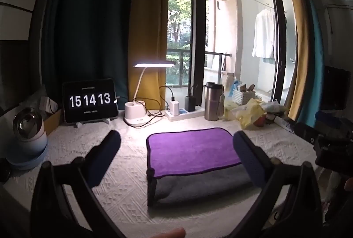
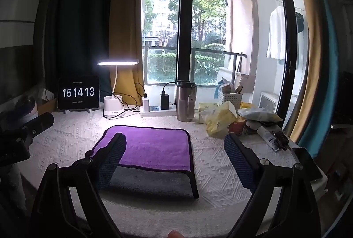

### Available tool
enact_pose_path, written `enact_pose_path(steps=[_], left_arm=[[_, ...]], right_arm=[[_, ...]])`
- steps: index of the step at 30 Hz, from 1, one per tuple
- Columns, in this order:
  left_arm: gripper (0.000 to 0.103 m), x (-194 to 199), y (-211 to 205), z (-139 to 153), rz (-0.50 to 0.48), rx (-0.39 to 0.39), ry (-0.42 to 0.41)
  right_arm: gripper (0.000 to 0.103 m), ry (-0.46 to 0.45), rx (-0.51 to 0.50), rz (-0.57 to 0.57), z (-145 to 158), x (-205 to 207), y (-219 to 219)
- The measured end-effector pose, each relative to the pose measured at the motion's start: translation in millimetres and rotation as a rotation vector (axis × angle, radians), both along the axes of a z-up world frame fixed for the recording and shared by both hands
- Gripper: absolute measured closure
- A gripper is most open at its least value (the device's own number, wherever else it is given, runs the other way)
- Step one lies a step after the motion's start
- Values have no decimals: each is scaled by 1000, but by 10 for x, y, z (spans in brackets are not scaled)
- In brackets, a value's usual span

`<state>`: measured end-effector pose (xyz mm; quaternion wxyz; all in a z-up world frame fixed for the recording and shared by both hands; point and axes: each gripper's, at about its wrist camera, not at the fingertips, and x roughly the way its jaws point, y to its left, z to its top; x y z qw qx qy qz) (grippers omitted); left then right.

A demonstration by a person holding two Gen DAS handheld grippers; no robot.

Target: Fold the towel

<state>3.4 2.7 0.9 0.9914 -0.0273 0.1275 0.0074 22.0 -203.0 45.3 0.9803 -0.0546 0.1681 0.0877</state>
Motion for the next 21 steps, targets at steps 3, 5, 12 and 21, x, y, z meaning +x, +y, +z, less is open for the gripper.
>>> enact_pose_path(steps=[3,5,12,21], left_arm=[[1,-11,-12,-10,-4,0,-1],[1,-9,-21,-6,-8,-2,-1],[1,-23,-32,11,-10,-2,-5],[1,-47,-18,37,-8,-6,-13]], right_arm=[[10,1,0,3,0,-1,7],[10,2,-2,6,-4,1,8],[10,3,-1,7,3,7,13],[10,-5,0,11,23,0,35]])
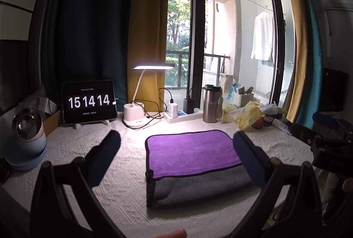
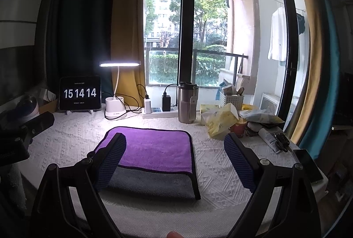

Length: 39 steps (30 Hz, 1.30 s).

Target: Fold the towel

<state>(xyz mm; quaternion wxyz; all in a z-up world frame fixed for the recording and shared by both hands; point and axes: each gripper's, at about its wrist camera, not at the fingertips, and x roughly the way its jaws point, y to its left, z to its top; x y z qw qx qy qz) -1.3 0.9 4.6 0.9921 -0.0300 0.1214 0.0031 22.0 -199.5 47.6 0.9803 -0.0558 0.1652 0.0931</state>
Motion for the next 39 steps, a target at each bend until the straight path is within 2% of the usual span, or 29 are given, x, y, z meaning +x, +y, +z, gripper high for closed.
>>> enact_pose_path(steps=[39], left_arm=[[1,2,34,-1,-3,-4,0]], right_arm=[[10,0,1,1,-10,1,23]])
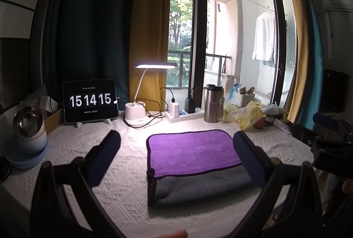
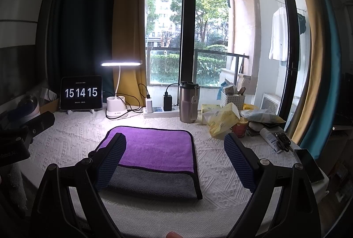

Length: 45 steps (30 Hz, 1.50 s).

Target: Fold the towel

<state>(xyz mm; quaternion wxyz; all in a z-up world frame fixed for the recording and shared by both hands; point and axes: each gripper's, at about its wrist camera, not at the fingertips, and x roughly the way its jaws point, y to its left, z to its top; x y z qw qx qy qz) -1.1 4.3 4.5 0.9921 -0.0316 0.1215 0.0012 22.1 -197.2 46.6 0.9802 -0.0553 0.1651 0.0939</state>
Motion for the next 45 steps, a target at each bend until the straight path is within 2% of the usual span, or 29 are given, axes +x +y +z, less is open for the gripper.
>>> enact_pose_path(steps=[20,28,45], left_arm=[[1,8,59,-57,0,-14,13],[1,170,26,-211,-16,-21,73],[1,593,74,-560,-23,-38,253]], right_arm=[[10,13,1,3,-65,8,5],[10,46,-1,-12,-150,135,-42],[10,156,-8,-25,-417,495,-143]])
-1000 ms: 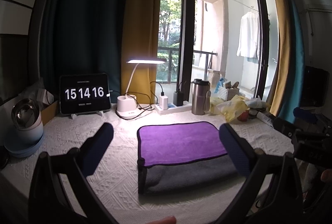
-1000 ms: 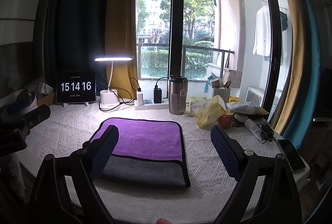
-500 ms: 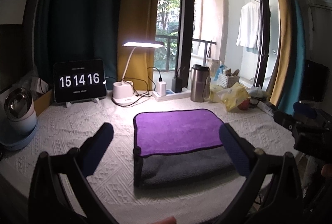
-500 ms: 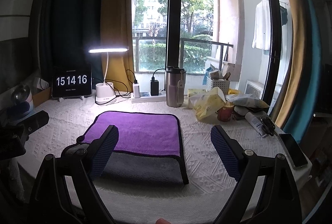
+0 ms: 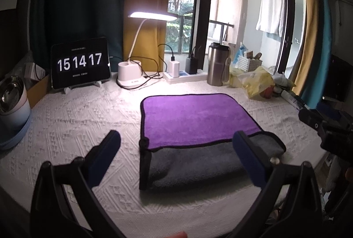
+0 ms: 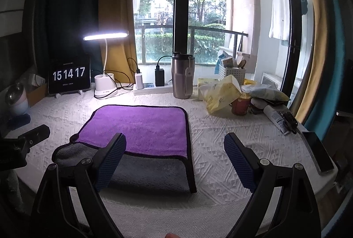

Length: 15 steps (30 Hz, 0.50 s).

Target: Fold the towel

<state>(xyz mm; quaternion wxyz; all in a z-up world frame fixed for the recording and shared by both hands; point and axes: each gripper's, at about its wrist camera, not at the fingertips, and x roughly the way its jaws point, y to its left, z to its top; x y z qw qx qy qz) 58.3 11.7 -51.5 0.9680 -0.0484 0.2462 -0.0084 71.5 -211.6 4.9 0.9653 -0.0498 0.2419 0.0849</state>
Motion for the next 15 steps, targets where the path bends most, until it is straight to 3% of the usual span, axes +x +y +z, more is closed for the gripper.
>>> enact_pose_path(steps=[12,15], left_arm=[[1,370,71,-233,11,0,124],[4,467,74,-311,11,3,162]], right_arm=[[20,92,3,19,-219,329,-76],[30,132,3,30,-292,444,-109]])
